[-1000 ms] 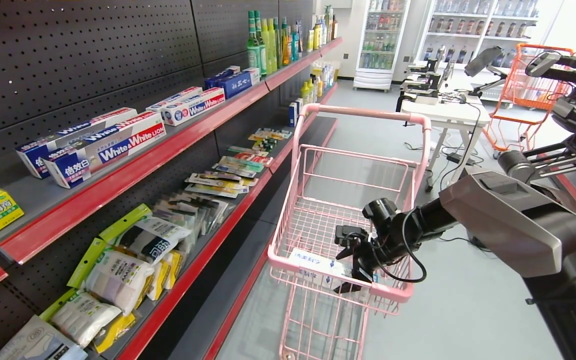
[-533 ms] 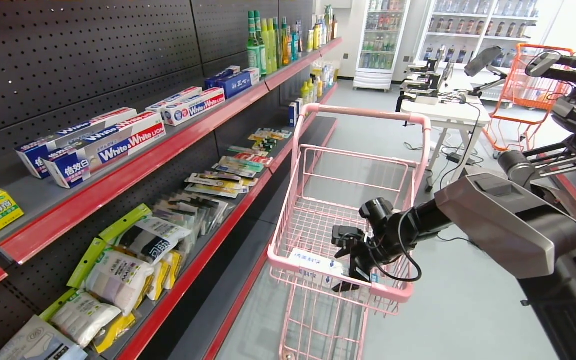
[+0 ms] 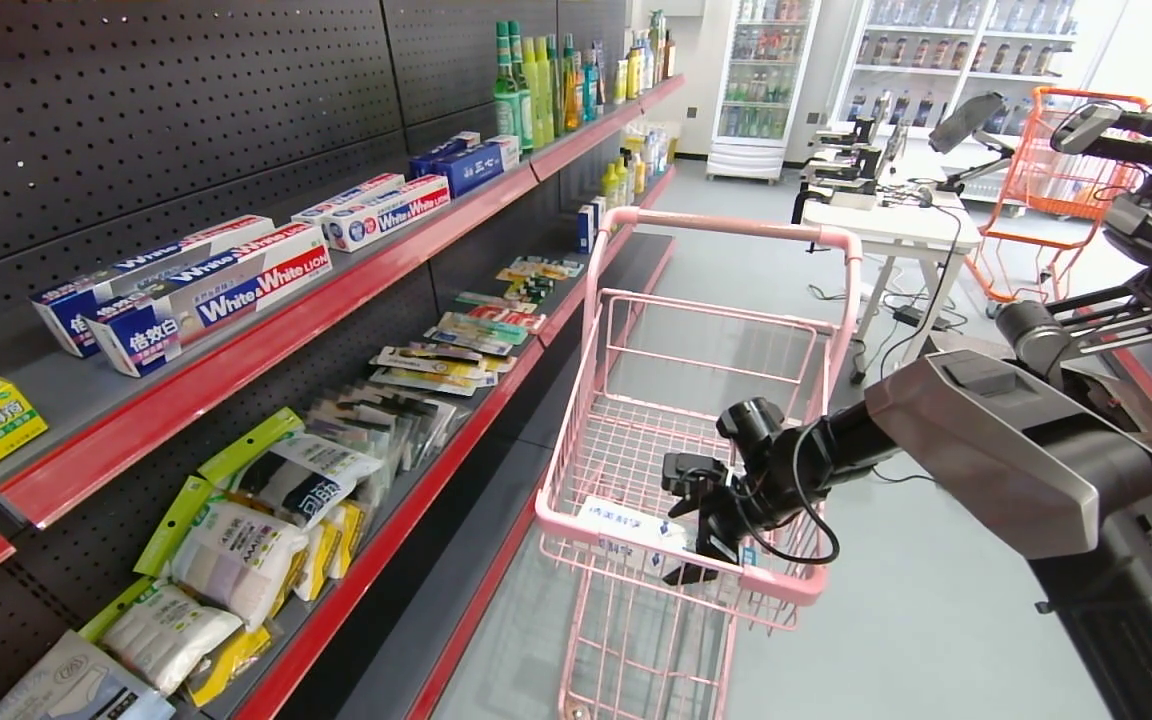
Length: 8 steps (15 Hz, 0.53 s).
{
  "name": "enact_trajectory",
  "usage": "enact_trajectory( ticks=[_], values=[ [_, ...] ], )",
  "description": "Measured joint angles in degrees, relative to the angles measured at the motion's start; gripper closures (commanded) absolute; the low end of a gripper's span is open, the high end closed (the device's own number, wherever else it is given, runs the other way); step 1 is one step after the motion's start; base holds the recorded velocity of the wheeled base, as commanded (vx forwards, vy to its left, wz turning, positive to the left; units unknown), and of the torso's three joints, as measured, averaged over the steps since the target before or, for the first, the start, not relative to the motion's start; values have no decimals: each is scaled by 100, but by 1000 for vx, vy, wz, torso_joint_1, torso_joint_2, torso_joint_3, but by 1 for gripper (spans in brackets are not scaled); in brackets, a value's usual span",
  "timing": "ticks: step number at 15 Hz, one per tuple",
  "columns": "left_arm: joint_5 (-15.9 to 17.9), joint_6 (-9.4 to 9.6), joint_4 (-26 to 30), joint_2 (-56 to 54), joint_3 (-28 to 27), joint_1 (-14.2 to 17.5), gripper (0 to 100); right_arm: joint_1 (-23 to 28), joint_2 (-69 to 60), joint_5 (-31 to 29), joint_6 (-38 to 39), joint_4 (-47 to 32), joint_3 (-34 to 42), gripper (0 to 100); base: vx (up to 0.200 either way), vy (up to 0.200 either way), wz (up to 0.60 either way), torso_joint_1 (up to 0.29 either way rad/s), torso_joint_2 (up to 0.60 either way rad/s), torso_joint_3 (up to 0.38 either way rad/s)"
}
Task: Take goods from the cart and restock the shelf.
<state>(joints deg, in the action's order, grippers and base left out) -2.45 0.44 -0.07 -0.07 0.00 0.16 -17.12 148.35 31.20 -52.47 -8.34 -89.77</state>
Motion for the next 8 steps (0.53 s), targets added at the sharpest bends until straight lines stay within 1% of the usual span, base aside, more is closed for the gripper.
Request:
enact_trajectory(
  ticks=[7, 8],
  values=[
    [2, 7, 0, 0, 0, 0, 0, -11, 63, -18, 0, -4, -39, 0, 0, 0, 0, 0, 0, 0],
    [0, 5, 0, 0, 0, 0, 0, -11, 66, -18, 6, -2, -39, 100, 0, 0, 0, 0, 0, 0]
  ],
)
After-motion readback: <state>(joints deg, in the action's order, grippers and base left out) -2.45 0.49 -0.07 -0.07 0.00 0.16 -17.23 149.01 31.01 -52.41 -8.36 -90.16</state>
